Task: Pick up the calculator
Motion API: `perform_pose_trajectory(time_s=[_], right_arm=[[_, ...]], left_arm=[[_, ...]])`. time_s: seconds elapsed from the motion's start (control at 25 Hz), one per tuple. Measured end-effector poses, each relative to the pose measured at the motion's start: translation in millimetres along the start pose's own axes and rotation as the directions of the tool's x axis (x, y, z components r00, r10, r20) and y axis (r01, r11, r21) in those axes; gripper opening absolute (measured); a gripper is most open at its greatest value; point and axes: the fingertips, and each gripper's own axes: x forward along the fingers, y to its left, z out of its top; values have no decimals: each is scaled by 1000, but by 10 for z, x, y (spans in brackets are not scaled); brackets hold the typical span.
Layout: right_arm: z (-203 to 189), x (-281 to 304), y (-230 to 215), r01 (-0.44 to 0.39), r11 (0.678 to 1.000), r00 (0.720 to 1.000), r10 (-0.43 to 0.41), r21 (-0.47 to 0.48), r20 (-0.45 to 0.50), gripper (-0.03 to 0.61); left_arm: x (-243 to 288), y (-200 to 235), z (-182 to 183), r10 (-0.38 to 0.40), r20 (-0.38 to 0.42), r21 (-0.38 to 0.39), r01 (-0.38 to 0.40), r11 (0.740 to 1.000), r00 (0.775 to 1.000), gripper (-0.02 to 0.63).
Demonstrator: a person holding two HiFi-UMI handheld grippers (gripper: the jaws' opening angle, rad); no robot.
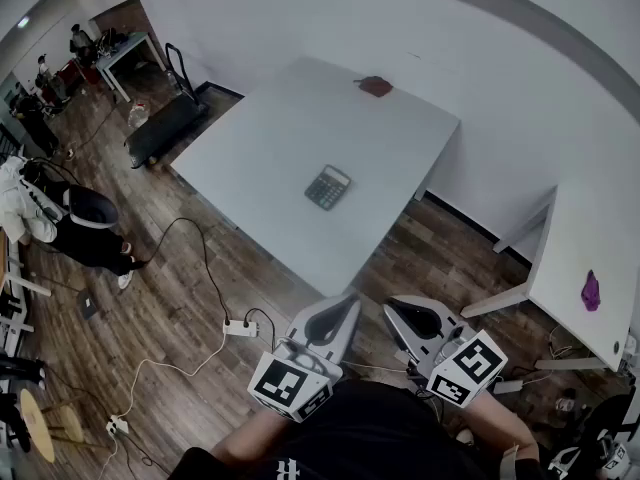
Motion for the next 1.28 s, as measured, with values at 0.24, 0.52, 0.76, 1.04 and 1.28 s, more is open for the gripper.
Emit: perform_pose_trajectory(time_s=[0.24,0.52,0.76,1.04,1.28], right_arm=[[154,473,-393,23,1000,1000,-23,-1,-4,15],[238,979,-755,61,998,998,-60,16,-28,15],[253,1523,-970,52,998,997,-49,34,-60,15],[128,1958,-1338,47,993,995,-37,104,-96,15],[-56,2283,-1622,-18,988,981,47,153,-187,16]], left_arm=[[417,463,170,-33,-4,7,33,999,999,6],[771,991,257,-64,-36,8,65,998,997,6],[951,1529,294,-80,-44,6,80,997,996,6],[1086,1905,303,-105,-44,-9,105,994,993,6],[1184,2101,196,-100,-64,-26,99,995,993,6]])
